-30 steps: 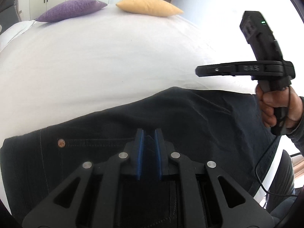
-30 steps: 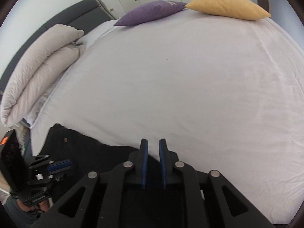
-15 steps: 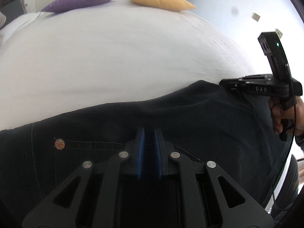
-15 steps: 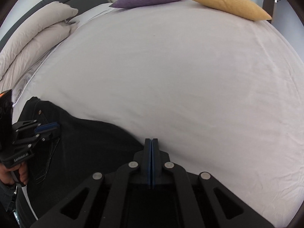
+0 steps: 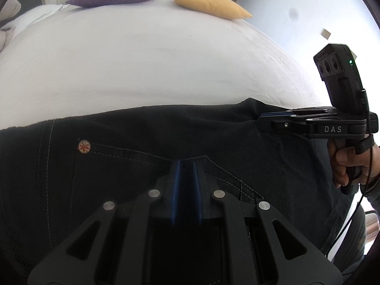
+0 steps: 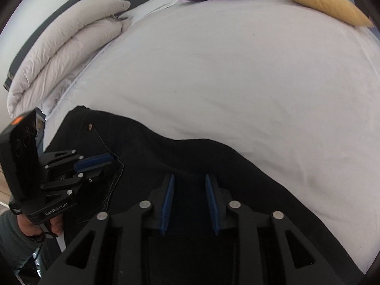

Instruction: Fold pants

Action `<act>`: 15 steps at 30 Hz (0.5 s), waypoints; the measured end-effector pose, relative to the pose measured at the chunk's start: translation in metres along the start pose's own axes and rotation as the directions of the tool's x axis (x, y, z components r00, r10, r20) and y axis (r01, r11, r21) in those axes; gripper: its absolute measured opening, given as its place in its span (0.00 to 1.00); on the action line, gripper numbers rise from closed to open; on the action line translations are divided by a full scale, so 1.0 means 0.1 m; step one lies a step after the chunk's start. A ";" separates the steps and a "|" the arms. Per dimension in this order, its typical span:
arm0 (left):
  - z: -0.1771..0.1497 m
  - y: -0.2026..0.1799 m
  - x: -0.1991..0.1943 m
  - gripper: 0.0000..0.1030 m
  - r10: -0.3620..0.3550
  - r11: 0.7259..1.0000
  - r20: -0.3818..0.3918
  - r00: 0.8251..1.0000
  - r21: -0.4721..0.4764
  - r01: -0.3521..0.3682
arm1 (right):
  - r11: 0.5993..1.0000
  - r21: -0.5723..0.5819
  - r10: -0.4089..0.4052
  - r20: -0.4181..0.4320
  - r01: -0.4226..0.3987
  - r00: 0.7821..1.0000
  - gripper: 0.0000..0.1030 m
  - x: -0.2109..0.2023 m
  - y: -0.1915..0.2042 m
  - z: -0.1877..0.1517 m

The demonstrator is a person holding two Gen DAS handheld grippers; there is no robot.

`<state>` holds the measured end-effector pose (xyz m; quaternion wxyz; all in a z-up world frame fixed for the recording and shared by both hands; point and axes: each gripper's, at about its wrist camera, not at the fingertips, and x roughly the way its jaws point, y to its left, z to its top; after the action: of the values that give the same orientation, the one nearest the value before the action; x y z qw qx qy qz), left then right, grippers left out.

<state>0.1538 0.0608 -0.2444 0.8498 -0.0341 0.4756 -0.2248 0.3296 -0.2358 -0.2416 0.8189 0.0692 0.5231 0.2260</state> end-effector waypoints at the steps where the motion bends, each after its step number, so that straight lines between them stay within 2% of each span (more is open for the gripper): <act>1: 0.01 0.01 0.01 0.11 0.007 1.000 0.001 1.000 0.006 -0.007 | 0.998 0.018 -0.064 0.003 0.064 0.998 0.01 -0.14 -0.15 -0.02; 3: -0.02 0.00 0.00 0.11 0.030 0.999 0.004 1.000 0.029 -0.030 | 0.984 0.066 -0.165 0.031 0.162 0.986 0.00 -0.44 -0.41 -0.08; 4: -0.02 -0.03 0.00 0.11 0.041 0.999 0.006 0.999 0.035 -0.041 | 0.974 0.110 -0.203 0.036 0.198 0.979 0.04 -0.57 -0.49 -0.10; 5: -0.01 -0.07 0.00 0.11 0.055 0.998 0.007 0.998 0.041 -0.056 | 0.968 0.156 -0.205 0.048 0.195 0.978 0.14 -0.77 -0.58 -0.18; 7: 0.00 -0.13 0.02 0.11 0.091 0.994 0.009 0.996 0.061 -0.091 | 0.972 0.215 -0.120 0.128 0.091 0.984 0.19 -1.21 -0.70 -0.40; 8: -0.01 -0.15 0.03 0.11 0.104 0.992 0.011 0.995 0.068 -0.105 | 0.973 0.220 -0.102 0.164 0.064 0.981 0.30 -1.40 -0.72 -0.53; 10: 0.00 -0.20 0.07 0.11 0.113 0.991 0.012 0.993 0.068 -0.114 | 0.969 0.233 -0.131 0.200 0.082 0.971 0.45 -1.68 -0.81 -0.83; 12: 0.00 -0.25 0.09 0.11 0.105 0.993 0.010 0.994 0.058 -0.105 | 0.951 0.281 -0.181 0.182 0.125 0.967 0.46 -1.79 -1.03 -1.13; 14: -0.03 -0.28 0.09 0.11 0.098 0.993 0.010 0.995 0.058 -0.099 | 0.900 0.394 -0.253 0.126 0.186 0.959 0.46 -1.81 -1.39 -1.40; 15: -0.07 -0.26 0.06 0.11 0.099 0.993 0.010 0.995 0.060 -0.099 | 0.882 0.434 -0.265 0.128 0.186 0.956 0.39 -1.79 -1.50 -1.48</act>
<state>0.1417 0.0358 -0.2461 0.8622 0.0146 0.4667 -0.1964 0.1798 -0.4663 -0.2116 0.8506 0.2012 0.4857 0.0045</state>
